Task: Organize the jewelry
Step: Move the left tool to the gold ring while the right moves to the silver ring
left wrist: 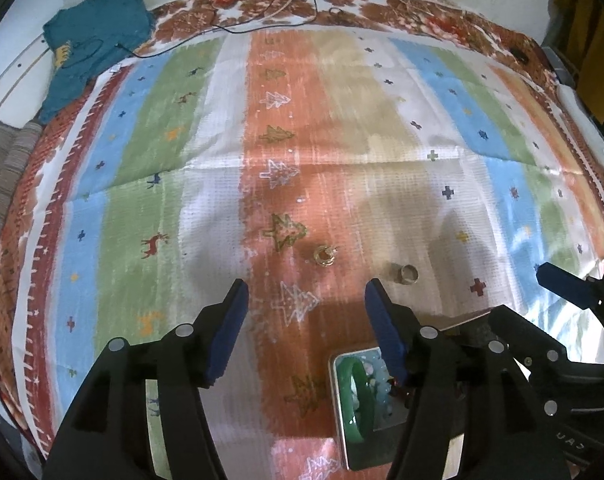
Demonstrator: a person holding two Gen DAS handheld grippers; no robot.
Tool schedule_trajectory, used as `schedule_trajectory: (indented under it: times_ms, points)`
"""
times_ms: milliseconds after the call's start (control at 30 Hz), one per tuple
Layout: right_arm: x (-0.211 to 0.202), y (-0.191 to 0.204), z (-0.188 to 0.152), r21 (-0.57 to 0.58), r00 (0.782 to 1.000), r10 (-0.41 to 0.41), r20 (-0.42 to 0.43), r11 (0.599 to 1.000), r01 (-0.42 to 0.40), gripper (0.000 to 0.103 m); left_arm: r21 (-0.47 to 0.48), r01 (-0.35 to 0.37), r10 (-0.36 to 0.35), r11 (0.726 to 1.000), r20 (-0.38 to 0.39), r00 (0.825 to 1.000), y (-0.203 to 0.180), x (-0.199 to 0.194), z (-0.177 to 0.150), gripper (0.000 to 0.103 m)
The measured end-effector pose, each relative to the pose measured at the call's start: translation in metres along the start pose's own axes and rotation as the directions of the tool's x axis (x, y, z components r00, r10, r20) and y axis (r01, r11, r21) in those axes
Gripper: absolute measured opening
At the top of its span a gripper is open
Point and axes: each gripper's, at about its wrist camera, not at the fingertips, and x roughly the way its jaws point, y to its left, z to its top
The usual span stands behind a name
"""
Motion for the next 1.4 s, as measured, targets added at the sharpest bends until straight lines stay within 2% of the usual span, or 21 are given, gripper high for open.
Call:
schedule_trajectory:
  times_ms: [200, 333, 867, 1100, 1200, 1233, 1400]
  points:
    - [0.009, -0.003, 0.008, 0.004, 1.0, -0.002, -0.021, 1.0, 0.002, 0.071, 0.02, 0.009, -0.008, 1.0, -0.026, 1.0, -0.007, 0.013, 0.006, 0.064]
    - [0.019, -0.009, 0.011, 0.012, 0.999, -0.005, -0.045, 1.0, 0.005, 0.071, -0.008, 0.052, -0.053, 0.999, -0.069, 0.996, -0.003, 0.026, 0.009, 0.065]
    - [0.049, -0.019, 0.023, 0.012, 0.993, 0.007, -0.12, 1.0, -0.005, 0.071, 0.013, 0.016, -0.014, 1.0, -0.149, 0.989, 0.002, 0.074, 0.024, 0.064]
    - [0.062, -0.019, 0.028, -0.002, 0.988, 0.014, -0.155, 1.0, -0.014, 0.071, 0.02, 0.017, -0.013, 1.0, -0.181, 0.983, 0.003, 0.091, 0.029, 0.061]
    - [0.068, -0.014, 0.03, -0.023, 0.985, 0.016, -0.17, 1.0, -0.02, 0.071, 0.024, 0.02, -0.015, 0.999, -0.192, 0.981, 0.002, 0.097, 0.03, 0.056]
    - [0.069, -0.013, 0.03, -0.027, 0.985, 0.015, -0.173, 0.999, -0.021, 0.071, 0.032, 0.025, -0.019, 0.999, -0.198, 0.98, 0.0, 0.1, 0.03, 0.05]
    - [0.08, -0.01, 0.031, -0.041, 0.98, 0.011, -0.199, 0.999, -0.02, 0.071, 0.065, 0.01, 0.003, 0.998, -0.2, 0.98, -0.002, 0.11, 0.031, 0.045]
